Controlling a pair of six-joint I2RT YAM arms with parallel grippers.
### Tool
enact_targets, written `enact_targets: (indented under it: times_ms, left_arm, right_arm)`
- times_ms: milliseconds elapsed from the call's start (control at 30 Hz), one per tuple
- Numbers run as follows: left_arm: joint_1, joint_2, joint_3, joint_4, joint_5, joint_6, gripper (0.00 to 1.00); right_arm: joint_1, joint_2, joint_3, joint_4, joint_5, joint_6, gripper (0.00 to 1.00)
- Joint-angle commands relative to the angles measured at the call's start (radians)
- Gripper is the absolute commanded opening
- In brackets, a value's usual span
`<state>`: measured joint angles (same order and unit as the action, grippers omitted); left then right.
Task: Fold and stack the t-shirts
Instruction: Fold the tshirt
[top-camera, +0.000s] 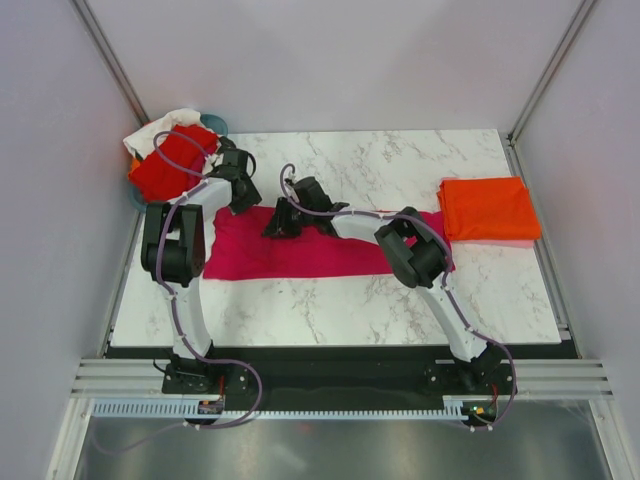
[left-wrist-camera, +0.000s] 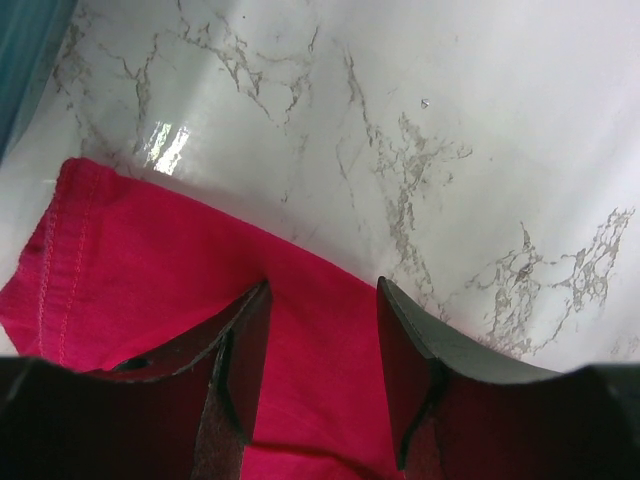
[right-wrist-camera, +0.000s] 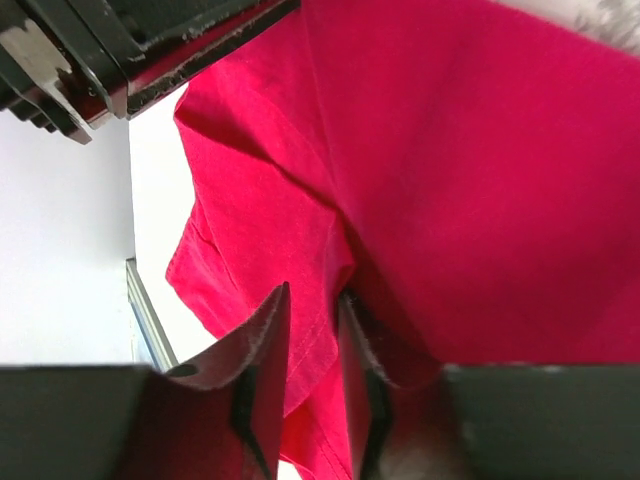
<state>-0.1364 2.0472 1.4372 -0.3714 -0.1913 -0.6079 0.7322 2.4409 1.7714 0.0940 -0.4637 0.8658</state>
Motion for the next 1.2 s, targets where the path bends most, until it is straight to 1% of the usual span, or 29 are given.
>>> enact_targets:
  times_ms: [0, 33, 133, 167, 300, 433, 767, 800, 833, 900, 933, 967, 1000, 1100, 1167]
  left_arm:
    - [0.011, 0.005, 0.022, -0.023, 0.001, 0.034, 0.54]
    - [0.011, 0.007, 0.022, -0.021, 0.001, 0.034, 0.55]
    - [0.012, 0.011, 0.022, -0.023, 0.000, 0.034, 0.54]
    - [0.012, 0.011, 0.022, -0.021, -0.002, 0.034, 0.54]
    - [0.012, 0.014, 0.023, -0.023, -0.004, 0.033, 0.55]
    - [0.017, 0.016, 0.029, -0.021, -0.005, 0.040, 0.55]
    - [0.032, 0.022, 0.032, -0.023, 0.010, 0.046, 0.55]
    - [0.032, 0.024, 0.032, -0.023, 0.015, 0.049, 0.55]
    - [0.032, 0.025, 0.034, -0.023, 0.015, 0.050, 0.55]
    - [0.032, 0.027, 0.035, -0.023, 0.018, 0.051, 0.55]
    - [0.032, 0.028, 0.037, -0.023, 0.018, 0.050, 0.55]
    - [0.032, 0.028, 0.037, -0.021, 0.018, 0.051, 0.55]
    - [0.032, 0.030, 0.038, -0.021, 0.019, 0.051, 0.55]
    - [0.032, 0.030, 0.040, -0.023, 0.026, 0.053, 0.55]
    - [0.034, 0.027, 0.043, -0.021, 0.035, 0.062, 0.54]
  right_arm:
    - [0.015, 0.030, 0.049, 0.006, 0.008, 0.006, 0.27]
    - [0.016, 0.030, 0.052, 0.007, 0.005, 0.007, 0.18]
    - [0.022, 0.021, 0.051, 0.018, -0.019, 0.009, 0.05]
    - [0.029, 0.017, 0.046, 0.023, -0.026, 0.010, 0.04]
    - [0.059, -0.031, -0.002, 0.079, -0.065, 0.025, 0.02]
    - [0.102, -0.065, -0.041, 0.138, -0.098, 0.053, 0.04]
    - [0.222, -0.066, -0.033, 0.223, -0.155, 0.131, 0.04]
    - [0.228, -0.068, -0.035, 0.225, -0.156, 0.133, 0.07]
    - [0.234, -0.069, -0.033, 0.227, -0.161, 0.133, 0.27]
    - [0.242, -0.071, -0.036, 0.228, -0.162, 0.134, 0.53]
    - [0.245, -0.077, -0.041, 0.228, -0.164, 0.133, 0.63]
    - [0.245, -0.082, -0.043, 0.227, -0.165, 0.133, 0.67]
    - [0.245, -0.094, -0.053, 0.230, -0.167, 0.134, 0.68]
    - [0.242, -0.132, -0.079, 0.231, -0.167, 0.127, 0.68]
    - [0.230, -0.160, -0.095, 0.227, -0.161, 0.113, 0.66]
